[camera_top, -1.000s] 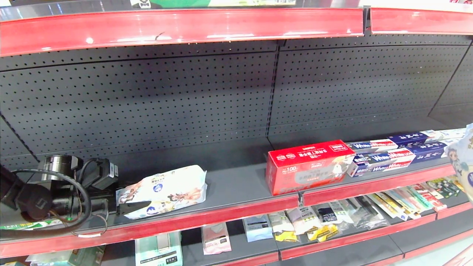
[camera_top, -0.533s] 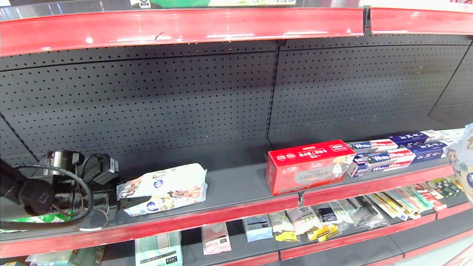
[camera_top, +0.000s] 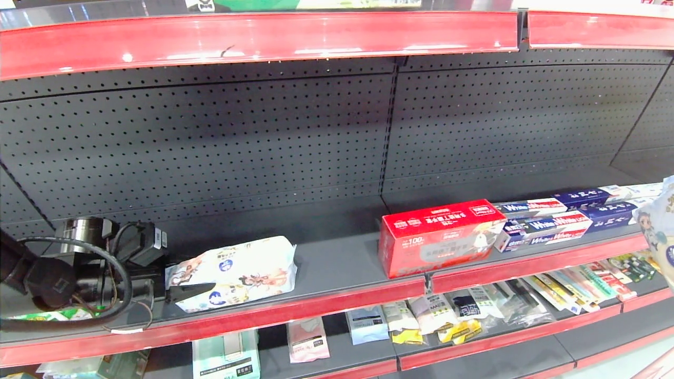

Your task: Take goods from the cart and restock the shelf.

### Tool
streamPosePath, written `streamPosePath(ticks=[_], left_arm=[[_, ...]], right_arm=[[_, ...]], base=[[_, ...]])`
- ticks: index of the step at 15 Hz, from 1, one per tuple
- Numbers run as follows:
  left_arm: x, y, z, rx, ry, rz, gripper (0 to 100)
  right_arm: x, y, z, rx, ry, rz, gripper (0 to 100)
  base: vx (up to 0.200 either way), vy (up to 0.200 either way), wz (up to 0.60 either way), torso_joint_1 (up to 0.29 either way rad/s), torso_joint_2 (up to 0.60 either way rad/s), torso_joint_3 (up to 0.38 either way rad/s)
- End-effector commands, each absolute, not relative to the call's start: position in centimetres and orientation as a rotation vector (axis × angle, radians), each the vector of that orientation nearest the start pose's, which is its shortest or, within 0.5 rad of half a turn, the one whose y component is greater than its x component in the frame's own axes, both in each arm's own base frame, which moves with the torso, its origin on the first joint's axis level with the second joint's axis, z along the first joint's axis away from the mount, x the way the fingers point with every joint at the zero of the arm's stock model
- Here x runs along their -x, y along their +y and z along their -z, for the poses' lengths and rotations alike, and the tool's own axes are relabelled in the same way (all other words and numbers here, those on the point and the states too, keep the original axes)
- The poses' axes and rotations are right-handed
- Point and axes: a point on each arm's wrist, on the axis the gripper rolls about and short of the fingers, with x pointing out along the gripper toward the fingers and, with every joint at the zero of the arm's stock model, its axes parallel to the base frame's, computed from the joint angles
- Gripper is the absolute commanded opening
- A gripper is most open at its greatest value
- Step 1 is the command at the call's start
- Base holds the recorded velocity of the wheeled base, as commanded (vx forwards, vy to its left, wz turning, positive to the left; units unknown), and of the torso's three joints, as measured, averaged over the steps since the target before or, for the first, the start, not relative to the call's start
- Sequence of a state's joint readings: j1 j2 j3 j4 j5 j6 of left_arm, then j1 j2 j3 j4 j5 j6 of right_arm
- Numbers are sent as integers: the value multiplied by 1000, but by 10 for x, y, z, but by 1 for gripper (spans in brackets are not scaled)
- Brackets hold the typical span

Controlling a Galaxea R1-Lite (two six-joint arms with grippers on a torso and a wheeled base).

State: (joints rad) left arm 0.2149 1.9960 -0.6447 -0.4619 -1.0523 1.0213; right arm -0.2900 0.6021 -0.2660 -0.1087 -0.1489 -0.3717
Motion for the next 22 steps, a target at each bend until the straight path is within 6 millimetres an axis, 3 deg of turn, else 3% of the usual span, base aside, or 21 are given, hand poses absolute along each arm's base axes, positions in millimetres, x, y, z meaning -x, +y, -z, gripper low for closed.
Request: streamPosePath(ticks=[1,22], left_arm=[[-288,45,-47,-379,264,1028,0],[-286,53,-42,-425,267,1005,0]], right_arm=[[-40,-15,-161,349,307,389,0],[-37,-15,-154,347,321,389,0]], base=[[0,0,0,0,0,0],[0,0,0,0,0,0]])
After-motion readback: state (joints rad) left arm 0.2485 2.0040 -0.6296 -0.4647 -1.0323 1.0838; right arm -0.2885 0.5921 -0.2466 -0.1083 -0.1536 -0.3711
